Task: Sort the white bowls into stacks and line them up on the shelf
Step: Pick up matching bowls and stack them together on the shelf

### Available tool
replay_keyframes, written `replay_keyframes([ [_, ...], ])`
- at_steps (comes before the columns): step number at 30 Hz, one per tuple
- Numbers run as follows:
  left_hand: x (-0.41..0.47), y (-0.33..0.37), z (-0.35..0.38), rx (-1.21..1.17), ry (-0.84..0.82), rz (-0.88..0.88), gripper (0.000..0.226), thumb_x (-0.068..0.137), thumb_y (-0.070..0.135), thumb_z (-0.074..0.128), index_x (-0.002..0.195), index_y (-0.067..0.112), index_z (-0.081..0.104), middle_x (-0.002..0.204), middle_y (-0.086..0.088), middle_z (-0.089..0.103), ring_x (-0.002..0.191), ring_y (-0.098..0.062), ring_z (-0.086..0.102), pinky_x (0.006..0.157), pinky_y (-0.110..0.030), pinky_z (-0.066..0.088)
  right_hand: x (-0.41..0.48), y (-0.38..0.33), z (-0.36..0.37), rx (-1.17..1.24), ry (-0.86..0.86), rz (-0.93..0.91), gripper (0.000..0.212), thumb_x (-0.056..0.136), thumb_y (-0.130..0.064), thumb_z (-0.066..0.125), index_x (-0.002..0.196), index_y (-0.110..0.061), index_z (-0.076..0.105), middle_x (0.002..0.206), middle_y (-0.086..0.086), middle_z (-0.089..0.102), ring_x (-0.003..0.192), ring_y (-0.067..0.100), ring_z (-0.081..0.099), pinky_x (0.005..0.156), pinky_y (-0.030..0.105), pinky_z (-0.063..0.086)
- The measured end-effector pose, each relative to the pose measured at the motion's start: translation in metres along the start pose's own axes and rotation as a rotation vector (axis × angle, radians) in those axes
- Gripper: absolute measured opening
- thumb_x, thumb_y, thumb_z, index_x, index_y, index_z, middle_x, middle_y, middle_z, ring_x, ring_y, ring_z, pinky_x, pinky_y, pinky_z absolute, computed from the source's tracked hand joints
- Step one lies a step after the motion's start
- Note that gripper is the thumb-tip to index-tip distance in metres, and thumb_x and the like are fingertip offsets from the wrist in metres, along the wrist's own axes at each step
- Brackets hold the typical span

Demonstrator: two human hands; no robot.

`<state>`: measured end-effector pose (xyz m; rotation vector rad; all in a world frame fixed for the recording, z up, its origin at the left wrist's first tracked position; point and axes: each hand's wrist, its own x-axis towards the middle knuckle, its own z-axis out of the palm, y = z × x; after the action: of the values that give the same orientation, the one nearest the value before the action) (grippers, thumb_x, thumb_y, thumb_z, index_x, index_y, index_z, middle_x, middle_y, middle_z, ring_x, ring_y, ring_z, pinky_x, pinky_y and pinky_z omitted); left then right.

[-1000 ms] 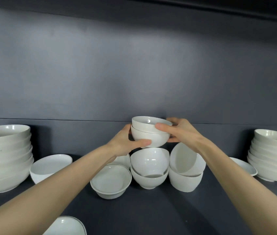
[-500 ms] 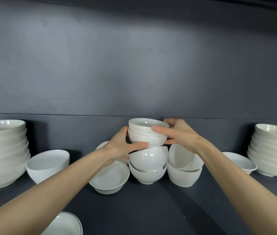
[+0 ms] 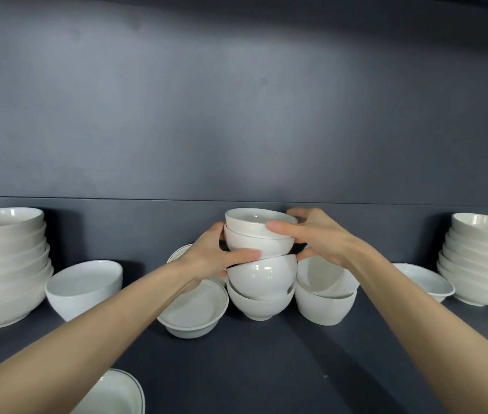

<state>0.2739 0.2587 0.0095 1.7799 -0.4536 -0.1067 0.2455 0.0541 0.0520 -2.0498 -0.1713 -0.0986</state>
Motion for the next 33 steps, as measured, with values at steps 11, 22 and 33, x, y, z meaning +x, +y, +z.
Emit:
replay_keyframes([
  [11,-0.003,-0.006,0.005,0.087,0.049,0.061,0.063,0.071,0.026,0.083,0.125,0.024,0.051,0.105,0.013,0.062,0.094,-0.007,0.062,0.066,-0.015,0.047,-0.007,0.010,0.003,0.028,0.020,-0.006,0.045,0.075,-0.038,0.079,0.107,-0.010,0.065,0.105,0.009,0.071,0.098,0.019,0.068,0.086,0.044,0.057],
  [22,-0.003,-0.017,0.007,0.093,0.039,0.057,0.065,0.068,0.021,0.086,0.124,0.019,0.054,0.114,0.009,0.065,0.103,-0.003,0.060,0.077,-0.012,0.050,-0.009,0.019,0.003,0.012,0.009,-0.021,0.053,0.067,-0.044,0.083,0.106,-0.012,0.065,0.099,0.006,0.072,0.099,0.017,0.068,0.089,0.040,0.056],
  [33,-0.005,-0.033,0.011,0.163,0.029,0.002,0.093,0.037,0.049,0.086,0.120,0.021,0.055,0.115,0.011,0.067,0.110,-0.006,0.061,0.098,-0.036,0.050,-0.013,0.030,0.007,0.005,-0.004,-0.048,0.032,0.071,-0.025,0.084,0.089,-0.013,0.060,0.070,-0.015,0.063,0.069,0.001,0.060,0.062,0.009,0.043],
])
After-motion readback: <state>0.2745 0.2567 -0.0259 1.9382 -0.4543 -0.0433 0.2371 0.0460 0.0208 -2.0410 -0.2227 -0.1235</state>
